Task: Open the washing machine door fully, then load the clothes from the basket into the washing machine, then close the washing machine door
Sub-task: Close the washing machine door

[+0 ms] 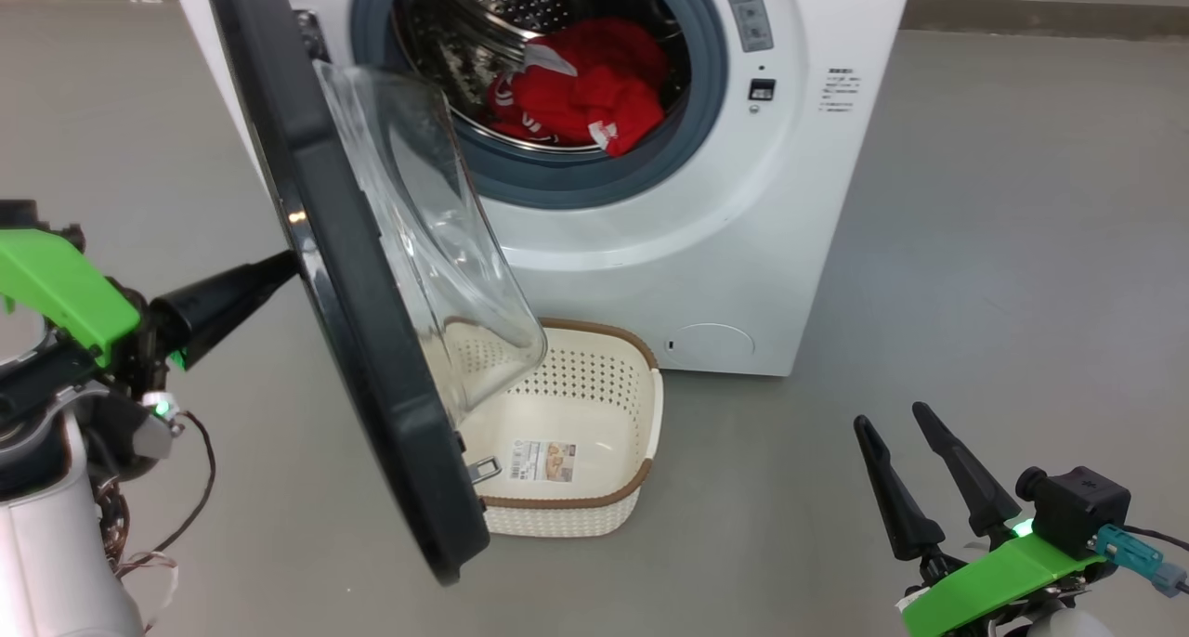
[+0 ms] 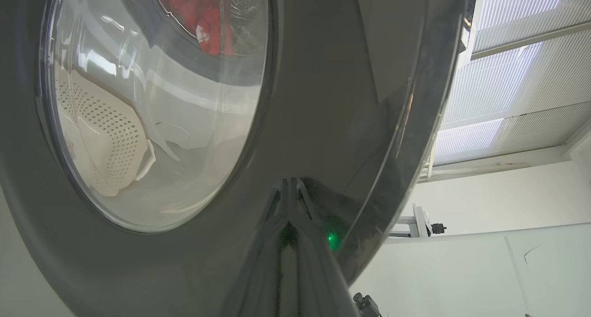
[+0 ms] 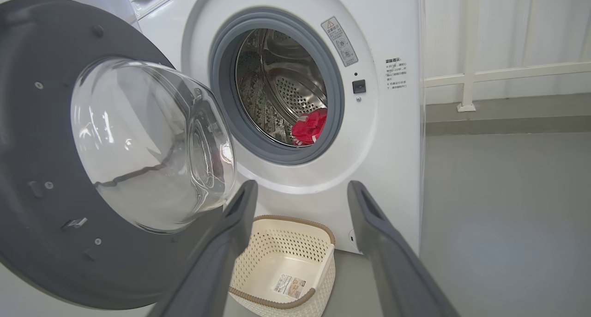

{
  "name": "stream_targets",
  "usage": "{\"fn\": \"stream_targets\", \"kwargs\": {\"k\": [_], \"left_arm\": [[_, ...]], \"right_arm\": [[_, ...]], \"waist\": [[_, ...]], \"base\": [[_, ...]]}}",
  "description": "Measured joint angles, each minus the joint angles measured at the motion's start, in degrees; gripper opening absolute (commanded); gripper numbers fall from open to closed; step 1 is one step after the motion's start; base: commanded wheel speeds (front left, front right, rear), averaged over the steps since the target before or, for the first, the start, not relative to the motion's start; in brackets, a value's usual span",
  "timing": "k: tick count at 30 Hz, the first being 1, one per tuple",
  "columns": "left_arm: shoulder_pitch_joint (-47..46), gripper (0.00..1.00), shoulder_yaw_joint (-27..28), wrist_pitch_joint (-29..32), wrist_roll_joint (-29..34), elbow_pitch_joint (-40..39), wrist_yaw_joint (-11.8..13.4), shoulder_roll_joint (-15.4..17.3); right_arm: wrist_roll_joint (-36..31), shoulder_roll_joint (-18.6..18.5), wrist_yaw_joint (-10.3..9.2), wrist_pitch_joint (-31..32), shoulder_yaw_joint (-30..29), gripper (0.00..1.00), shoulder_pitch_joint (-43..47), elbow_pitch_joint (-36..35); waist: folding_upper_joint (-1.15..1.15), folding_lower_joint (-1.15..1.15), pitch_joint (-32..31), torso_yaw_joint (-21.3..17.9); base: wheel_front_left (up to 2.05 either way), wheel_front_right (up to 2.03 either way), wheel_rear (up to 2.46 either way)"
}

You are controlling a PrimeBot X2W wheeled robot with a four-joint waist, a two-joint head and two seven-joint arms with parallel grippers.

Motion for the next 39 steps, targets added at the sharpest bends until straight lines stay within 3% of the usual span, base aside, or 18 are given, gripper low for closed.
{"fn": "stream_targets", "kwargs": {"k": [39], "left_arm": [[-2.18,0.0,-1.11,-8.35,-1.2,3.0,-3.21,-1.75]], "right_arm": [[0.0,-0.21,0.0,0.0,0.29,1.0,-0.49,0.12]], "waist": [[0.0,0.0,1.8,-9.29]], "base": [[0.0,0.0,0.0]]}}
